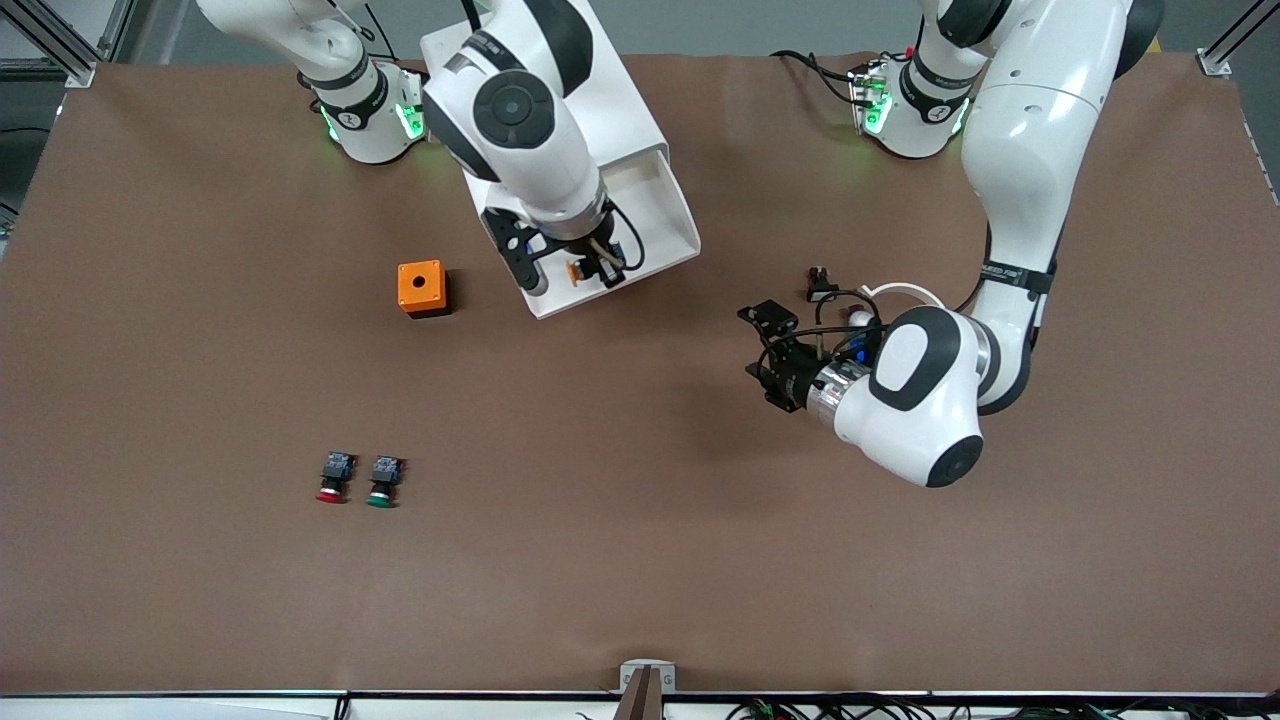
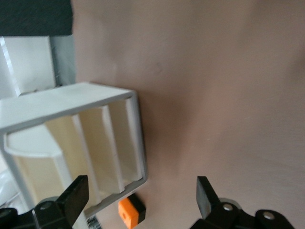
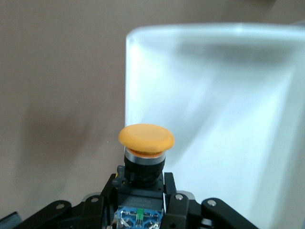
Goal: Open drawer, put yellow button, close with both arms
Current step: 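Lower the yellow button into the open drawer and open the right gripper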
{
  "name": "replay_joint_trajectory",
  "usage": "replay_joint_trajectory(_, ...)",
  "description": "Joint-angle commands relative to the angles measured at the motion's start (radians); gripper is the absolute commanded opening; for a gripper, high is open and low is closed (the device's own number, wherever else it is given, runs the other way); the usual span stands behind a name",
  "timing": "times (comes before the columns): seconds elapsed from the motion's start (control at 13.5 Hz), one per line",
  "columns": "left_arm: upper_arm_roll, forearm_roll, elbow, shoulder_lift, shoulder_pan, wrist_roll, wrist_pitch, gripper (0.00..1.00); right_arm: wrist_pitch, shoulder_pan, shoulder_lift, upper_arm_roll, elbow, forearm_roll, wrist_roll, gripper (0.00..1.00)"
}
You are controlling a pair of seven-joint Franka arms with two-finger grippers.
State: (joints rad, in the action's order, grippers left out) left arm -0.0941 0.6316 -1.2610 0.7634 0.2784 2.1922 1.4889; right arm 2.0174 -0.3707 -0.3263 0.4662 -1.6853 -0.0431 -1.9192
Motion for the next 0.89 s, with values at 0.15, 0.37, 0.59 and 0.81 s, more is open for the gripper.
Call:
replay_joint_trajectory(0.15,0.023,-0.185,0.023,-0.016,-0.001,-0.103,-0.012,0.99,0.043,-0.014,0.010,-0.001,-0.034,-0.009,-0.086,0.36)
replay_joint_trajectory(0.37,0.022,-0.237,0.023,-0.026,-0.002,-0.251,-0.013,0.99,0.044,-0.013,0.010,-0.003,-0.033,-0.001,-0.089,0.55)
replay_joint_trajectory(0.59,0.020,-0.253,0.023,-0.041,0.010,-0.471,0.025,0.99,0.032,-0.002,0.010,-0.004,-0.028,0.002,-0.072,0.92)
replay_joint_trajectory(0.81,0.017,-0.254,0.025,-0.042,0.013,-0.528,0.074,0.99,-0.066,0.099,0.022,-0.008,0.030,0.006,0.142,1.00)
